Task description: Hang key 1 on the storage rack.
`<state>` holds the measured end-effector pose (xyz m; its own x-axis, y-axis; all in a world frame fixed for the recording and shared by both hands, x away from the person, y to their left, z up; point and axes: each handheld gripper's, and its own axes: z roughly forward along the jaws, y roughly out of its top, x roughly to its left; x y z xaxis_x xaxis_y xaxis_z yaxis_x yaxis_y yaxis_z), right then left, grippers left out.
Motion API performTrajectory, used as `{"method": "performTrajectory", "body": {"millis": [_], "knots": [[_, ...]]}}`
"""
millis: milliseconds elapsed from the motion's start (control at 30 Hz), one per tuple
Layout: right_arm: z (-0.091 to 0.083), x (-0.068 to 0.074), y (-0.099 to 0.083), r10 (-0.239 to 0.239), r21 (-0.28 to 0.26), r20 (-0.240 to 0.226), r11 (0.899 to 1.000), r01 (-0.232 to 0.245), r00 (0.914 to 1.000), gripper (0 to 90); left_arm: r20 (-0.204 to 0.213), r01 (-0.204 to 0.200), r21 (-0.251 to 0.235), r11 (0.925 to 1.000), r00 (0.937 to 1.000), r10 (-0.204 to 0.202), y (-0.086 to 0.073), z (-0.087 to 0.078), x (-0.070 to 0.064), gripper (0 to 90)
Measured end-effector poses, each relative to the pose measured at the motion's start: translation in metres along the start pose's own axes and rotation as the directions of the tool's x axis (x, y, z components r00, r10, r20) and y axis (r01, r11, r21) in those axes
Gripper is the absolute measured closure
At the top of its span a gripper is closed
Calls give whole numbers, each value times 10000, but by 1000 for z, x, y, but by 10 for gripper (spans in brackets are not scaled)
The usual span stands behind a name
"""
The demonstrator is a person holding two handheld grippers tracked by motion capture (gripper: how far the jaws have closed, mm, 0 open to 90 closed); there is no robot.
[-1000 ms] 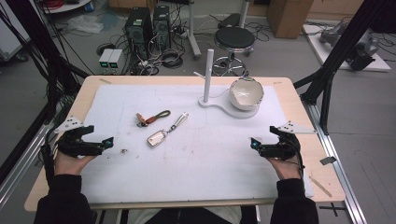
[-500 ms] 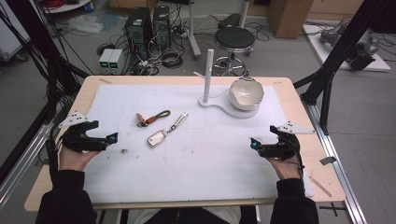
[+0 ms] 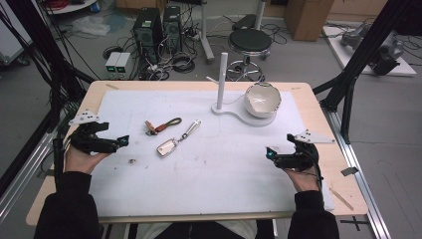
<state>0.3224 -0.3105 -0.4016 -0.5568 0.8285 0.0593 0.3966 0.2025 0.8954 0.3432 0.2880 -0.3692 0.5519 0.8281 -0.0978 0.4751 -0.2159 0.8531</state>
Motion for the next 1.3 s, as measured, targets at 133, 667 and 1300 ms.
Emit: {"method": "performTrajectory", "body": {"millis": [133,667,1300], "knots": [[2,1,0,-64,0,-7,10000,64,10000,7,140,-314,347,9989,9994,309,9,10,-1,17],[1,3,-1,-289,-34,216,9996,290,9993,6,900,-1163,1174,9862,9903,1061,44,47,-8,17],[-3,1,-2,-180,-252,484,9995,193,9987,7,1586,-2092,2164,9536,9713,1771,81,91,-16,23]]}}
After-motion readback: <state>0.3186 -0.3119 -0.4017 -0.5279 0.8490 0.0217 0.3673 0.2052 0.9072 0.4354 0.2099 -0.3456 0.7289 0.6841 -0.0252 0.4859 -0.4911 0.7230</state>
